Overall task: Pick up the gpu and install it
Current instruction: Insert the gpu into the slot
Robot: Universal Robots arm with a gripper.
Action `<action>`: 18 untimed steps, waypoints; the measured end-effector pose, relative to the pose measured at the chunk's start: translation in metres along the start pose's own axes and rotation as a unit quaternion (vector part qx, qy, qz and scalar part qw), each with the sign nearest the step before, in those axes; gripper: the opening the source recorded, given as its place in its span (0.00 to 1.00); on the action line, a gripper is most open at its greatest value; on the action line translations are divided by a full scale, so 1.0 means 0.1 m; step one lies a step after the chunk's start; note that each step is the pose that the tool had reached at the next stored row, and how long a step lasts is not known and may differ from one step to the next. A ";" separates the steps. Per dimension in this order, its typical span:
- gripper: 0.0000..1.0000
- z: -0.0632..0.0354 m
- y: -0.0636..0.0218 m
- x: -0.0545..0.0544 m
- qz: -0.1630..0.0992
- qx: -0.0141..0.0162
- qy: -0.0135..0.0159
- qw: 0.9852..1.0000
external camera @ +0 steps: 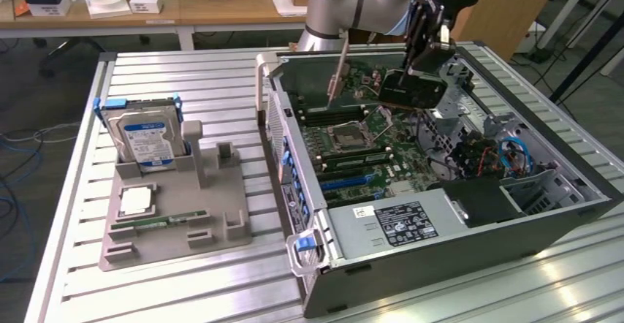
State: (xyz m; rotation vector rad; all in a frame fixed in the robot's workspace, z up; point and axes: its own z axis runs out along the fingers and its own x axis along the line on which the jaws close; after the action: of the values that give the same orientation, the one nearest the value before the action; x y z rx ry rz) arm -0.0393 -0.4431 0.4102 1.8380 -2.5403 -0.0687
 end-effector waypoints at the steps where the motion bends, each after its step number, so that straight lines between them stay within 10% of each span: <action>1: 0.26 0.000 0.000 0.00 -0.004 0.000 0.000 1.000; 18: 0.26 0.001 0.000 0.00 -0.065 -0.001 0.002 0.998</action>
State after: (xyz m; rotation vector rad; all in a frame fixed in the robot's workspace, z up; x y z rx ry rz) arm -0.0393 -0.4431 0.4101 1.9971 -2.4136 -0.0680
